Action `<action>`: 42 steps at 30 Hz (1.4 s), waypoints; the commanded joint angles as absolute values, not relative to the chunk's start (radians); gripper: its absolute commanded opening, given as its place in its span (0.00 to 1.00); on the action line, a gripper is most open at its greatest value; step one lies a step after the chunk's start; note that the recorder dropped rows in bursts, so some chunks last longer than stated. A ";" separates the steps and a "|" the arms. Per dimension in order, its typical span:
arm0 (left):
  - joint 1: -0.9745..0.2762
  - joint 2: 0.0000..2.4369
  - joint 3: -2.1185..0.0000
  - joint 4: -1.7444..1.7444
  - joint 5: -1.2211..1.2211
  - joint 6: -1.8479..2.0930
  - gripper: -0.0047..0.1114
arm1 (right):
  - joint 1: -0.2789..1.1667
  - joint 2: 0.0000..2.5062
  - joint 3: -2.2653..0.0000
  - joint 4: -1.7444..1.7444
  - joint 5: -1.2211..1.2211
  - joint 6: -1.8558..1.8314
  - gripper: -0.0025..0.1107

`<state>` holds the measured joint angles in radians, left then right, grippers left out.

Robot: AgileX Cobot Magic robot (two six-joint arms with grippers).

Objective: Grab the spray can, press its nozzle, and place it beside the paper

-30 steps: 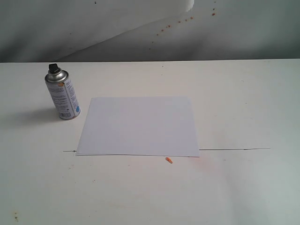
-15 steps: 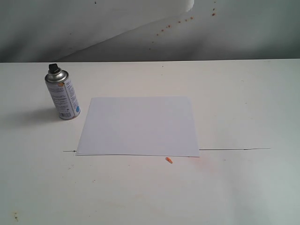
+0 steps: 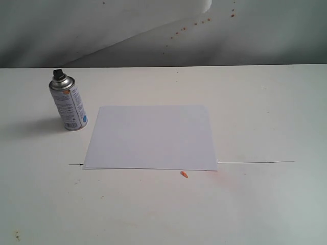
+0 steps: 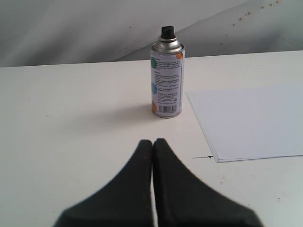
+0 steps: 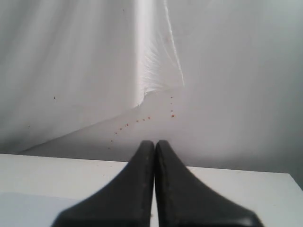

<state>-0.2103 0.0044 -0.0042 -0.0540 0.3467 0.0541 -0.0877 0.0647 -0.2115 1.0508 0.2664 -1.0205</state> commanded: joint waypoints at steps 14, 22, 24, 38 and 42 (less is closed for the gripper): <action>-0.209 0.000 0.000 -0.061 0.334 0.059 0.05 | -0.053 0.051 -0.120 0.019 0.283 -0.011 0.02; -0.209 0.000 0.000 -0.061 0.334 0.061 0.05 | -0.049 0.026 -0.010 0.018 0.257 -0.011 0.02; -0.209 0.000 0.000 -0.061 0.334 0.061 0.05 | -0.049 0.014 0.000 0.018 0.254 -0.006 0.02; -0.209 0.000 0.000 -0.061 0.334 0.061 0.05 | -0.049 0.014 0.000 0.000 0.321 -0.019 0.02; -0.209 0.000 0.000 -0.061 0.334 0.061 0.05 | -0.049 0.000 0.000 0.000 0.348 -0.026 0.02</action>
